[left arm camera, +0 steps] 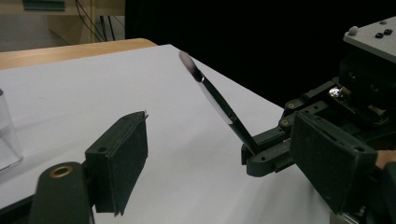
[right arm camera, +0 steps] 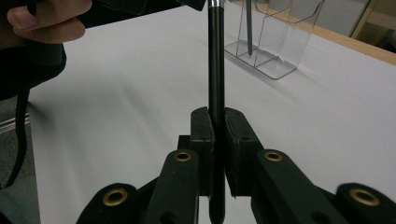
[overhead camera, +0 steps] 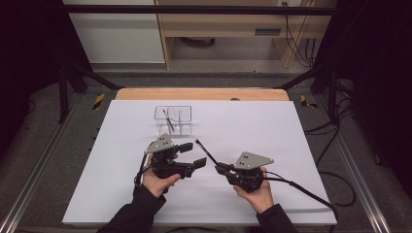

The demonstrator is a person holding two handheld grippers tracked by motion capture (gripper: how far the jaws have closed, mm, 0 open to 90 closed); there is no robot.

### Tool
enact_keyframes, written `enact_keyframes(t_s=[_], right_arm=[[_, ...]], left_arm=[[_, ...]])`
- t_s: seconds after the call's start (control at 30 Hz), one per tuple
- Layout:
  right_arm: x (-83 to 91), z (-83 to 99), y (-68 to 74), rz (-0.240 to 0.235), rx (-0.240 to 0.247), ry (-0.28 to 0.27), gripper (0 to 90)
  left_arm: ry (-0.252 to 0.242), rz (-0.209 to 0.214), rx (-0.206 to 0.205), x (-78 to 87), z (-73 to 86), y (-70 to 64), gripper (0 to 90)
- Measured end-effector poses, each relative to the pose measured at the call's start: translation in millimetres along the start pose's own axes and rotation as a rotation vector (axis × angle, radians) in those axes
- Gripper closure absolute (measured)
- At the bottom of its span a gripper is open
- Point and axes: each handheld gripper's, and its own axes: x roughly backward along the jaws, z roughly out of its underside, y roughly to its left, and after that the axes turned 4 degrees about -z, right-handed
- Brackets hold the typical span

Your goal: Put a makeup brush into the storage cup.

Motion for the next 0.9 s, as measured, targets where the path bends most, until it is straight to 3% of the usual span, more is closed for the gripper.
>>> enact_keyframes(t_s=[0.3,0.53,0.9], right_arm=[[-1.6,0.9,0.6,-0.012,0.003,0.0,83.4],[-2.9,1.8,1.3,-0.015,0.004,-0.003,83.3],[-5.0,2.9,1.9,-0.031,0.005,-0.001,83.3]], left_arm=[[0.003,0.001,0.008,-8.0,3.0,-2.2,26.6],[0.014,0.031,0.032,-11.7,6.5,-3.1,33.8],[0.006,0.023,0.056,-11.9,9.0,-2.3,48.2]])
